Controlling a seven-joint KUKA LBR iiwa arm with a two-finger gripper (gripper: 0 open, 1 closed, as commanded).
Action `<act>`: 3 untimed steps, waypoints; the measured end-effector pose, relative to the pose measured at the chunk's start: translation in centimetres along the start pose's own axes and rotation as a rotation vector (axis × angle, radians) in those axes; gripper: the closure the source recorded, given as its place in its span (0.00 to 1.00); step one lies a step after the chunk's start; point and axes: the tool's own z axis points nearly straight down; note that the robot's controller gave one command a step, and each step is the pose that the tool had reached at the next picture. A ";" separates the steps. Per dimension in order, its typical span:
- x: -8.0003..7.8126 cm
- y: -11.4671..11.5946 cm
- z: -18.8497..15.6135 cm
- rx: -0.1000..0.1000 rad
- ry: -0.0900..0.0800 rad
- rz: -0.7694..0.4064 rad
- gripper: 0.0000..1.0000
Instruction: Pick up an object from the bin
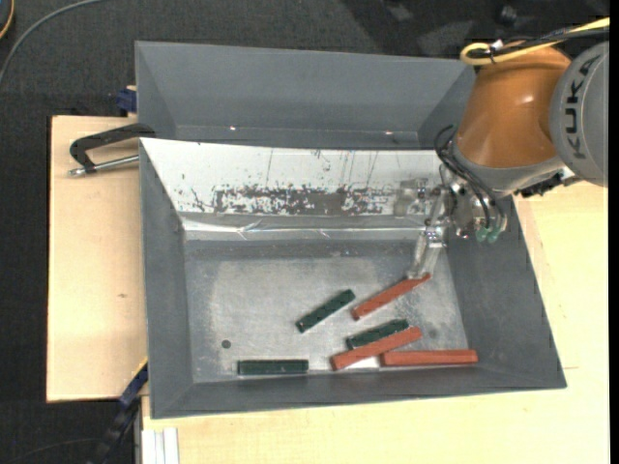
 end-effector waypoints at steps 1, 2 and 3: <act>2.3 1.3 9.8 -0.002 0.009 -0.108 0.00; 2.1 1.2 9.4 0.000 0.001 -0.107 1.00; 3.3 0.6 -5.2 0.002 -0.013 -0.154 1.00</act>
Offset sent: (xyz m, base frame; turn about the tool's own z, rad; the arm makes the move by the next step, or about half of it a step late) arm -0.0217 0.0118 -0.0952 -0.1074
